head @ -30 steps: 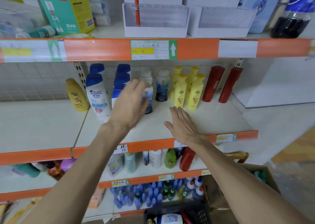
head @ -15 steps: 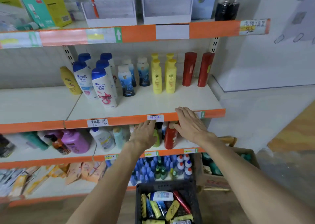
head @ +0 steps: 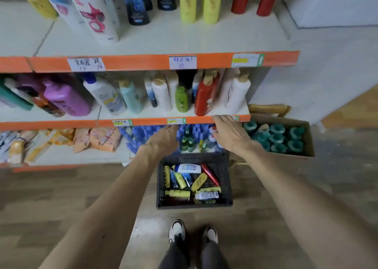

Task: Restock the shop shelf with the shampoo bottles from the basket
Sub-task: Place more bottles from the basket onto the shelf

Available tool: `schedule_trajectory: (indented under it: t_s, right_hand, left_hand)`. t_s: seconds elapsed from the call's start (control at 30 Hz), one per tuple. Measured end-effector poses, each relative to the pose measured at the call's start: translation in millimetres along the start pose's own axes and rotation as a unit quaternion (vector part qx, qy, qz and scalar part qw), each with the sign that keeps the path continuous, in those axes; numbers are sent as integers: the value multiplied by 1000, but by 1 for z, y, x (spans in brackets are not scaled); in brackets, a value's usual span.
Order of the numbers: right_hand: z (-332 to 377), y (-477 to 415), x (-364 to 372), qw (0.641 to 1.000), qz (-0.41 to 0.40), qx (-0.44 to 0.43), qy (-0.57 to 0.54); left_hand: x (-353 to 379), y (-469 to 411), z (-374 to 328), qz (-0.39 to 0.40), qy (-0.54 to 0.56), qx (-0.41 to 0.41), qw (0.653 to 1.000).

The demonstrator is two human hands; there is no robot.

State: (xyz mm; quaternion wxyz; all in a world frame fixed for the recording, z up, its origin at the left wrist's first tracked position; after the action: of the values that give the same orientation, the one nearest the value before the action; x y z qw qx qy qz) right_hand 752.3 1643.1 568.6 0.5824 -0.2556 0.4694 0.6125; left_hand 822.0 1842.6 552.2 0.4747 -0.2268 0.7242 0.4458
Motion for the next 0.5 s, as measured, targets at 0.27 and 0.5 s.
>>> schedule_trajectory:
  t_s: [0.27, 0.5]
  right_hand:
    - [-137, -39, 258, 988, 125, 91, -27]
    - [-286, -100, 499, 972, 185, 140, -25]
  left_hand:
    - [278, -90, 34, 139, 10, -17, 990]
    - [536, -198, 76, 140, 37, -36, 989]
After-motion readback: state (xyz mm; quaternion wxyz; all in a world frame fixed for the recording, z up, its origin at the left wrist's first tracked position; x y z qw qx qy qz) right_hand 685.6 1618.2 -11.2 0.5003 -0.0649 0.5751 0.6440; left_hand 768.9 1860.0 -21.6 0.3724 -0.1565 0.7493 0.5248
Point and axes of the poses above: each hand's wrist, its own y-axis away from the middle knuckle, its own x-axis out of the palm, z = x × y, the point moved 1 cm from there along -y, towards the middle knuckle, and after that the axes turned 11 degrees about -y, right-handed, at the moved point
